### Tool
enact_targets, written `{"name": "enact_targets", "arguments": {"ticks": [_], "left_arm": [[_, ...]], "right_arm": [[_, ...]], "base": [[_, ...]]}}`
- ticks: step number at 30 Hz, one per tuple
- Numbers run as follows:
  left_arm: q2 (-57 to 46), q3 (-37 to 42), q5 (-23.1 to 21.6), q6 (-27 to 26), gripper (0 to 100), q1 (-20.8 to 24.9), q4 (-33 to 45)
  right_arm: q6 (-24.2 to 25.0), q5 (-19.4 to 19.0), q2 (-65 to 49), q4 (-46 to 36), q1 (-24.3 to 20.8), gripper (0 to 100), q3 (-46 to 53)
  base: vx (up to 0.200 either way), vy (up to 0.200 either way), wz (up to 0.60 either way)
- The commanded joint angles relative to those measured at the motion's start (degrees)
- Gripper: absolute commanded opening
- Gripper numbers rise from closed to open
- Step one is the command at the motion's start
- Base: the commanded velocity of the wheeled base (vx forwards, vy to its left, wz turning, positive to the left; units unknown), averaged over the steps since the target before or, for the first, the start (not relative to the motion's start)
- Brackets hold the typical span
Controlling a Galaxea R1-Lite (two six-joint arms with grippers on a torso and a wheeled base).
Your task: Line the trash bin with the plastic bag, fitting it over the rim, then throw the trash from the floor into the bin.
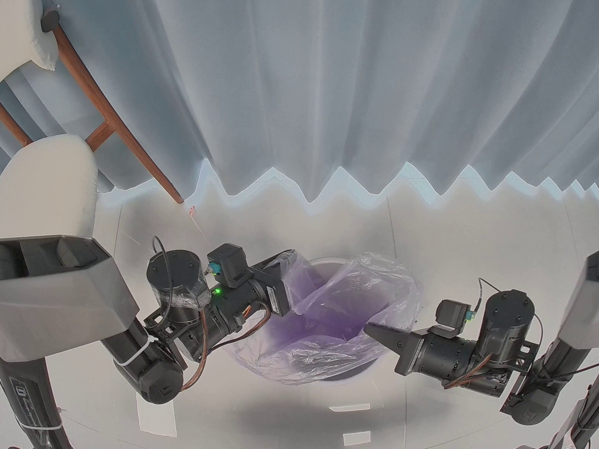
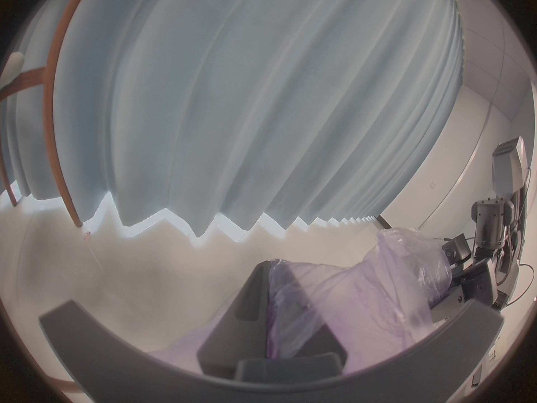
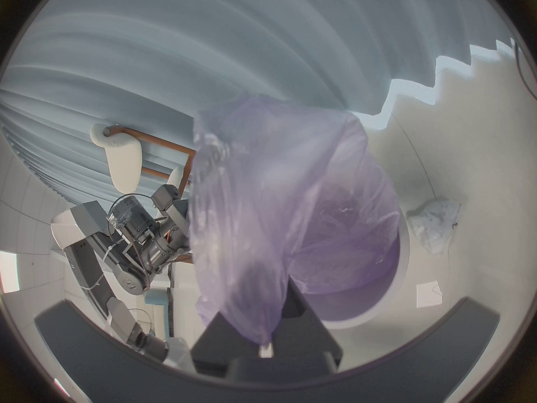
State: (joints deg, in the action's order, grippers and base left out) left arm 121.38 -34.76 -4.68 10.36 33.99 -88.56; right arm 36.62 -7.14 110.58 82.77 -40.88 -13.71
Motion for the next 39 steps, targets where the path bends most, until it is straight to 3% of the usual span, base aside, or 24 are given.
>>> {"name": "enact_targets", "arguments": {"ticks": [1, 19, 27, 30, 37, 39], "left_arm": [[4.83, -1.28, 0.11, 1.59, 0, -0.85, -0.03], [9.14, -3.65, 2.75, 3.17, 0, -2.17, -0.03], [8.78, -9.37, 5.82, 8.18, 0, -4.28, 0.06], [7.29, -10.51, 5.74, 14.16, 0, -5.51, 0.15], [9.22, -13.06, 5.65, 15.3, 0, -7.27, 0.5], [10.72, -13.85, 5.74, 15.48, 0, -7.53, 0.67]], "right_arm": [[-1.64, 1.34, 14.22, 7.23, 1.68, 0, 2.82], [-1.55, 1.52, 17.21, 7.14, 2.73, 0, 2.2], [-0.85, 1.26, 13.61, 7.14, 8.36, 0, -0.61], [1.26, 1.08, 11.15, 7.05, 10.82, 0, -2.63], [6.18, -0.15, 10.97, 4.94, 12.49, 0, -9.58], [6.45, -1.38, 12.91, -4.02, 15.65, 0, -17.31]], "base": [[0.0, 0.0, 0.0], [0.0, 0.0, 0.0], [0.0, 0.0, 0.0], [0.0, 0.0, 0.0], [0.0, 0.0, 0.0], [0.0, 0.0, 0.0]]}}
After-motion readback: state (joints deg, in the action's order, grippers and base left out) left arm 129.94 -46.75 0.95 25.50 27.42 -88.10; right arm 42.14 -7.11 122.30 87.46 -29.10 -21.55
